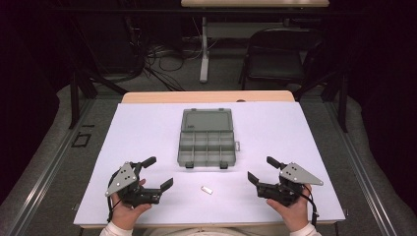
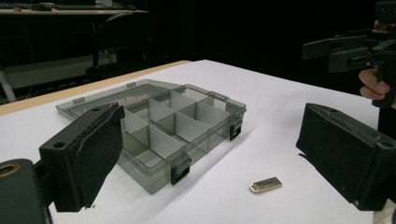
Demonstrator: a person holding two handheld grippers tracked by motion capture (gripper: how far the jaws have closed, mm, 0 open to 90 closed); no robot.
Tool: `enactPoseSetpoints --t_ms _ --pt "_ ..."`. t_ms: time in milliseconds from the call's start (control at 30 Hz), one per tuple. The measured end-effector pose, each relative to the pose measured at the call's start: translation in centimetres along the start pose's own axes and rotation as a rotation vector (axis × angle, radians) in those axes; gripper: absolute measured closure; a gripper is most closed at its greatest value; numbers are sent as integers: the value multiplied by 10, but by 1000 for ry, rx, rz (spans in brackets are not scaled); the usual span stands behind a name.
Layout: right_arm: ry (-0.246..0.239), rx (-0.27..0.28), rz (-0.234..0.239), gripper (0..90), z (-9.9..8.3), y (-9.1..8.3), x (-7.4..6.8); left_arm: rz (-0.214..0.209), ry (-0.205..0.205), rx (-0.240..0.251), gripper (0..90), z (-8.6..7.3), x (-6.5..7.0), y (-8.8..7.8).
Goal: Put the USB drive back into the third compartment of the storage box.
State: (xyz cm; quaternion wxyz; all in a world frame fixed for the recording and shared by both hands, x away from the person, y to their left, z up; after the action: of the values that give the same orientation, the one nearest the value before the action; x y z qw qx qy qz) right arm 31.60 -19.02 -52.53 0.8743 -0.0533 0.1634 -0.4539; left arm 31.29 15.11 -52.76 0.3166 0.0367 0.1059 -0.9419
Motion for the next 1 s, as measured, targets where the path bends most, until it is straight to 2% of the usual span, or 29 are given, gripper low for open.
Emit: enactPoseSetpoints --t_ms 267,367,467,733,1000 --pt "-8 -9 -13 142 -2 0 1 -13 -7 -6 69 -1 1 2" --pt "7 -16 -3 142 -3 2 1 -12 -5 -10 69 -2 0 2" --pt "1 -32 14 138 -4 2 1 -14 -4 -16 70 -2 0 1" --pt "-36 -77 15 131 -11 10 -4 -19 -4 -26 72 -5 2 -1" --pt "-69 -108 53 152 -16 18 -17 -25 8 -44 76 -6 5 0"
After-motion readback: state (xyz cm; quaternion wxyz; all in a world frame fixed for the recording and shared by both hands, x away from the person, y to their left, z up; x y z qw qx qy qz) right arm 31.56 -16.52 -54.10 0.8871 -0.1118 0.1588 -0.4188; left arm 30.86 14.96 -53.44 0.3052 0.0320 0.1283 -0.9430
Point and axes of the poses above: each handheld gripper's, and its own axes: y roughly forward along the jaws, z roughly out of its top, x roughly to its right, the point moved 7 cm from there along y, roughly forward along the jaws, and after that the axes turned 11 degrees about y, right-handed, at the moved point
